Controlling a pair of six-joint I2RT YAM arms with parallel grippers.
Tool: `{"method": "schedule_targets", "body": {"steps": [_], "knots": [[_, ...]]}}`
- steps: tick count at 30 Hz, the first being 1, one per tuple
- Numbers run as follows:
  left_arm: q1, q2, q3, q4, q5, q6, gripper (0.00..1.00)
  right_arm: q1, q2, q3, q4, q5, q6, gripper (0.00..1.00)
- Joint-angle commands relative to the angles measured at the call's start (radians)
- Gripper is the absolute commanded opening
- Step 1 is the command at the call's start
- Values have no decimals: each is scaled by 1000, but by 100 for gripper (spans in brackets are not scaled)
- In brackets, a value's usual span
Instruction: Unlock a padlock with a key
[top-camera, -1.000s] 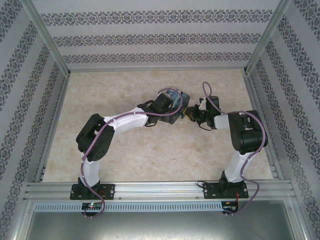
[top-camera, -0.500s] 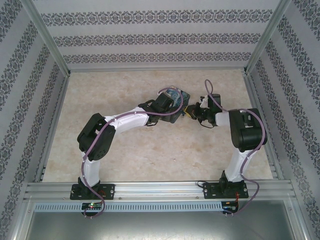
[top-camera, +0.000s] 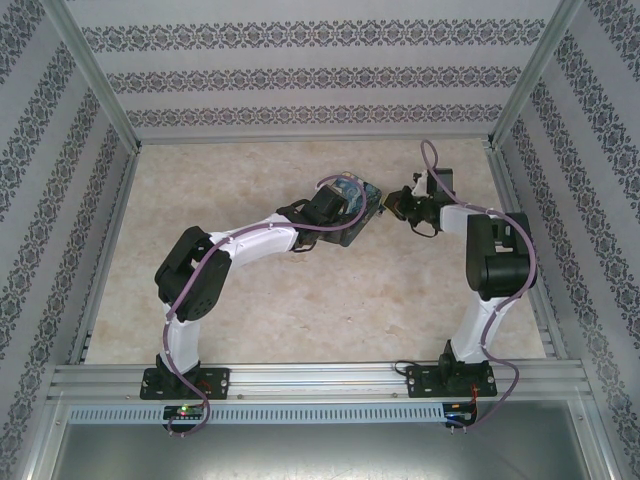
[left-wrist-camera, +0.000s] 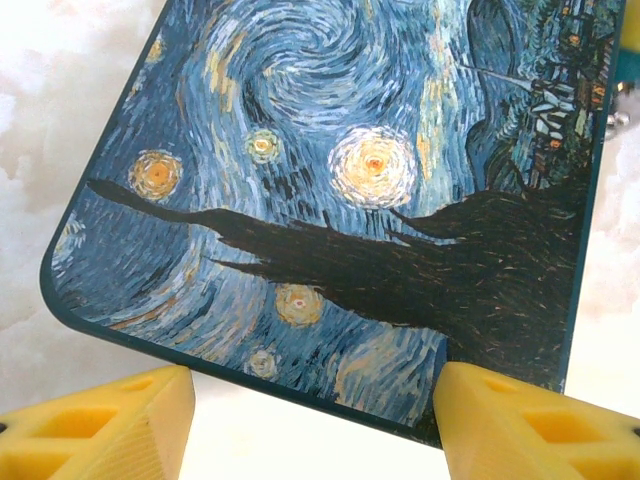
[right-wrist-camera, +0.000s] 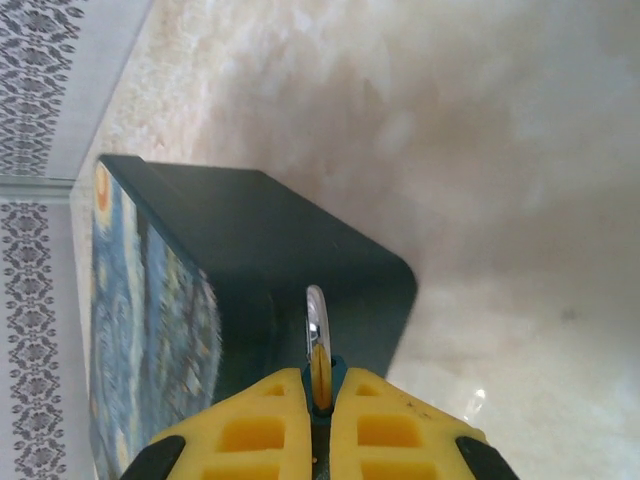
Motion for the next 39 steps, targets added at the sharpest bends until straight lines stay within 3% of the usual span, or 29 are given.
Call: {"method": "schedule_targets", "body": {"steps": [1, 9, 20, 23, 28, 32, 39], "knots": [[-11, 109, -83, -343, 65, 64, 68, 6, -94, -73, -21, 19, -28, 0], [-10, 81, -41, -357, 72, 64, 79, 25, -294, -340, 7, 27, -3, 0], [-10, 16, 36, -396, 112, 65, 82, 18, -537, -637, -12, 113, 45, 1], [-11, -16, 42, -399, 127, 61, 82, 17, -576, -680, -23, 137, 53, 8], [-11, -79, 41, -399, 148, 48, 83, 6, -640, -721, -68, 169, 60, 32], [-10, -149, 33, -398, 151, 39, 84, -14, -734, -716, -154, 205, 70, 42], [0, -306, 25, -412, 114, 36, 88, -55, -921, -641, -317, 237, 80, 73]]}}
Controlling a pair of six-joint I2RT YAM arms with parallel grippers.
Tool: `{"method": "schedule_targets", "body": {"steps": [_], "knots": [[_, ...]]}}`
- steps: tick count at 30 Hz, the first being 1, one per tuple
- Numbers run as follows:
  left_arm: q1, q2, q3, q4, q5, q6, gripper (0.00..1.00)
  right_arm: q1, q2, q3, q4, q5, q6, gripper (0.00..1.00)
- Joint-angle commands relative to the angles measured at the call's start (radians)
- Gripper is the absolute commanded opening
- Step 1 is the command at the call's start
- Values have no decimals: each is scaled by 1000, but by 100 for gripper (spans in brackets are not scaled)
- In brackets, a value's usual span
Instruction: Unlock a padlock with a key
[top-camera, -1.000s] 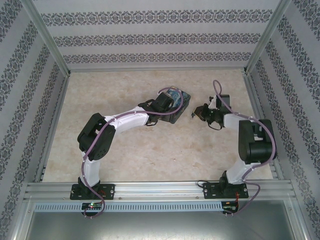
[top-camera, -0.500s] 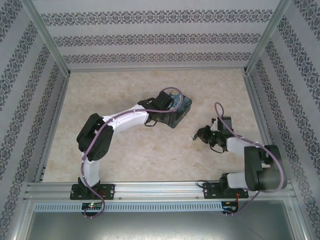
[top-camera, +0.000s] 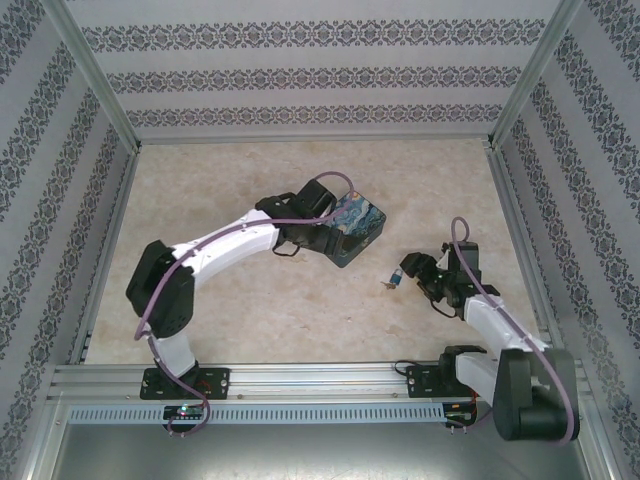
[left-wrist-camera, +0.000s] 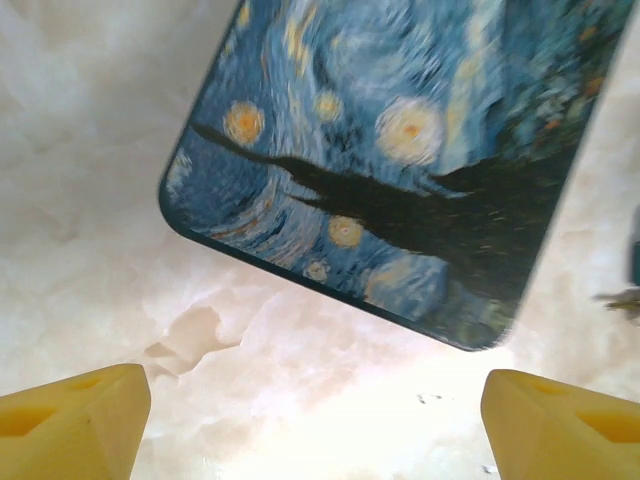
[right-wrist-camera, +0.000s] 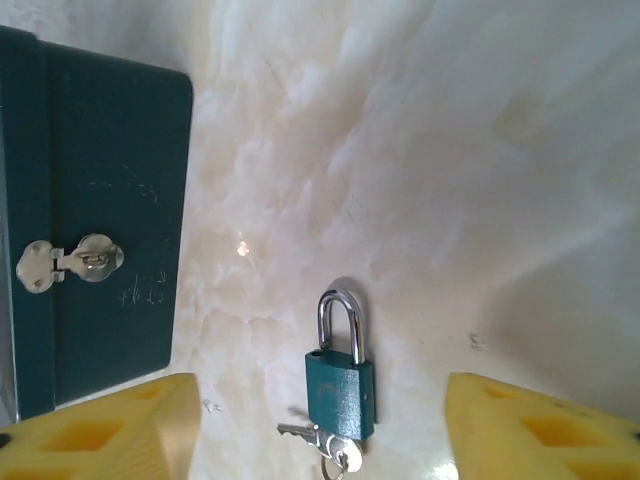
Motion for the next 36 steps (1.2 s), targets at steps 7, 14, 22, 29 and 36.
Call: {"method": "schedule_targets", "body": {"steps": [7, 14, 22, 29, 36], "knots": [[40, -315, -120, 19, -185, 27, 100, -18, -135, 227, -189, 156, -87, 98], [192, -579, -357, 170, -335, 41, 99, -17, -98, 350, -159, 504, -201, 98], [336, -808, -766, 663, -525, 286, 99, -7, 8, 310, 105, 738, -446, 98], [566, -744, -892, 828, -421, 311, 99, 25, 151, 205, 396, 763, -591, 98], [650, -546, -990, 1107, -304, 331, 100, 32, 302, 94, 709, 706, -667, 98]]}}
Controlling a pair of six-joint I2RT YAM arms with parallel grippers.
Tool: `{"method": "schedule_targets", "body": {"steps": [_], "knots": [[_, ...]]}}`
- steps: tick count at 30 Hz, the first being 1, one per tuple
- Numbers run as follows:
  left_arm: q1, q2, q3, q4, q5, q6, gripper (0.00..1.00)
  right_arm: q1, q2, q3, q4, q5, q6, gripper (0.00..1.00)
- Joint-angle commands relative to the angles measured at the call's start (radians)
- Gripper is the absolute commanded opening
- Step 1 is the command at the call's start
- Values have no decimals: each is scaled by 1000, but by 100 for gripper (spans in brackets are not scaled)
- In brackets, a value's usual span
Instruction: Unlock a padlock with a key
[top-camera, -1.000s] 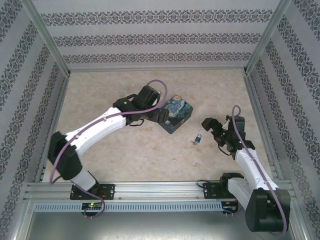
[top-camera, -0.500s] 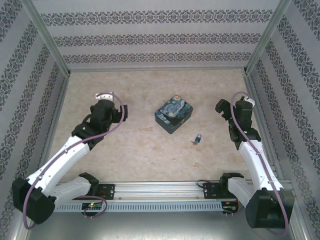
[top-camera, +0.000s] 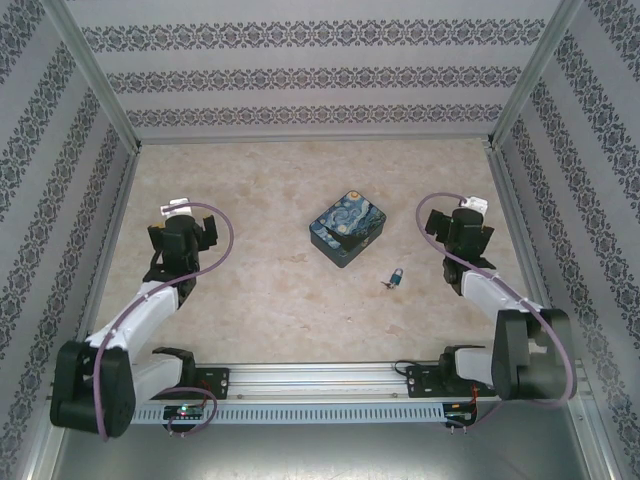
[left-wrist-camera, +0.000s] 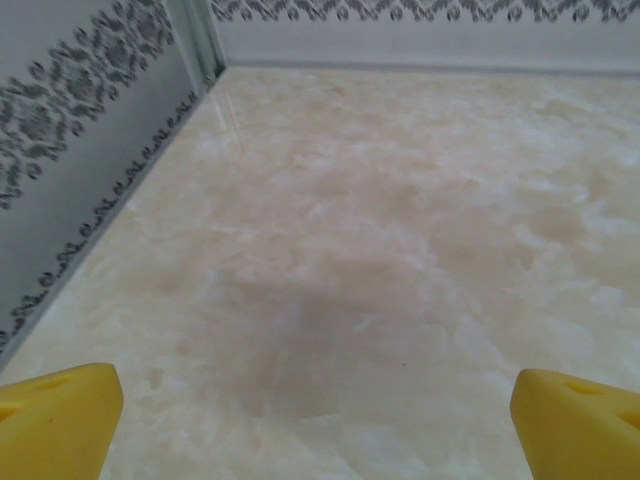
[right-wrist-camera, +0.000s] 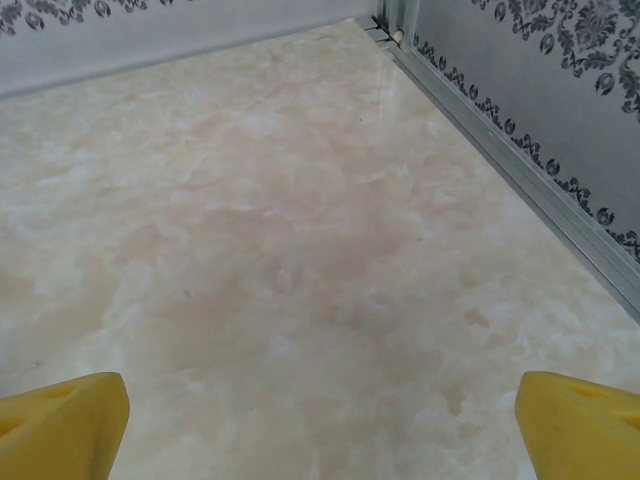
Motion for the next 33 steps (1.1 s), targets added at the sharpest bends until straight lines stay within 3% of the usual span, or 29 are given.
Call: {"method": "schedule_targets", "body": {"steps": [1, 6, 9, 13, 15, 18, 33], "knots": [[13, 98, -55, 257, 70, 42, 100, 15, 57, -61, 267, -37, -80, 98], [15, 234, -120, 486, 94, 89, 100, 21, 146, -171, 531, -160, -129, 98], [36, 300, -128, 564, 183, 83, 100, 33, 257, -208, 752, -249, -171, 98], [36, 417, -129, 682, 216, 100, 100, 15, 228, -125, 543, -334, -181, 98], [52, 407, -92, 582, 255, 91, 100, -6, 242, -99, 542, -358, -157, 98], [86, 414, -78, 566, 316, 75, 99, -5, 237, -89, 511, -349, -157, 98], [86, 413, -84, 578, 315, 78, 100, 12, 227, -97, 512, -306, -169, 98]]}}
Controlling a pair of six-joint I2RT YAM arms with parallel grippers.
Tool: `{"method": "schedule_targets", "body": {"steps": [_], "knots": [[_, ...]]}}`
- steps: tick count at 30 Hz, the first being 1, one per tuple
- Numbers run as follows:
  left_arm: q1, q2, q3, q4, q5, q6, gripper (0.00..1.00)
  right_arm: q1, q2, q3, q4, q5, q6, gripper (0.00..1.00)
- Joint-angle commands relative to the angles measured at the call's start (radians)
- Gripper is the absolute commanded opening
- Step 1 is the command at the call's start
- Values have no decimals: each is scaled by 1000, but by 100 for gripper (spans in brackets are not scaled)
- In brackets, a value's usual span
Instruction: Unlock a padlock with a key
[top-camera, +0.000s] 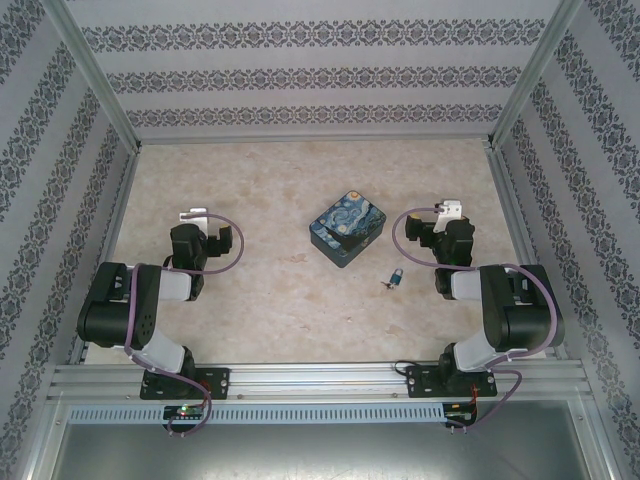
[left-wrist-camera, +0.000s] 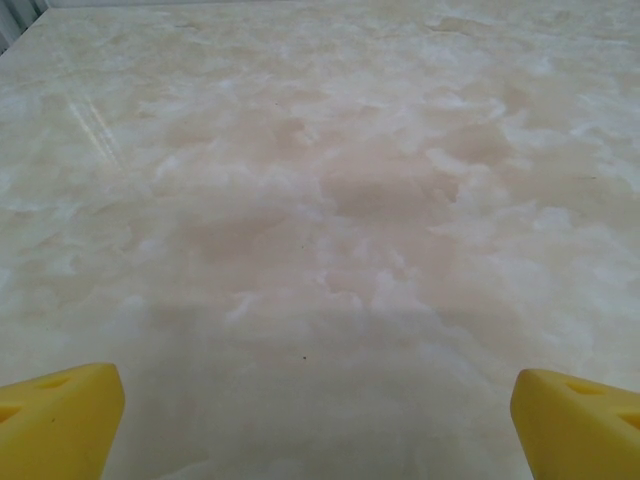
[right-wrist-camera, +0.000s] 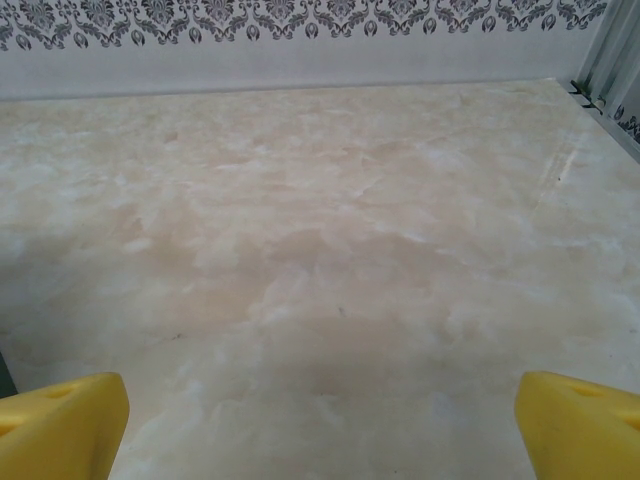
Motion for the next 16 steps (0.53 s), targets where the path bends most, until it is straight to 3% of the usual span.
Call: {"method": "schedule_targets", "body": {"steps": [1, 16], "knots": [[9, -3, 11, 39, 16, 6, 100, 9, -12, 4, 9, -2, -14, 98], [8, -2, 11, 38, 17, 6, 100, 14, -15, 0, 9, 9, -23, 98]]}}
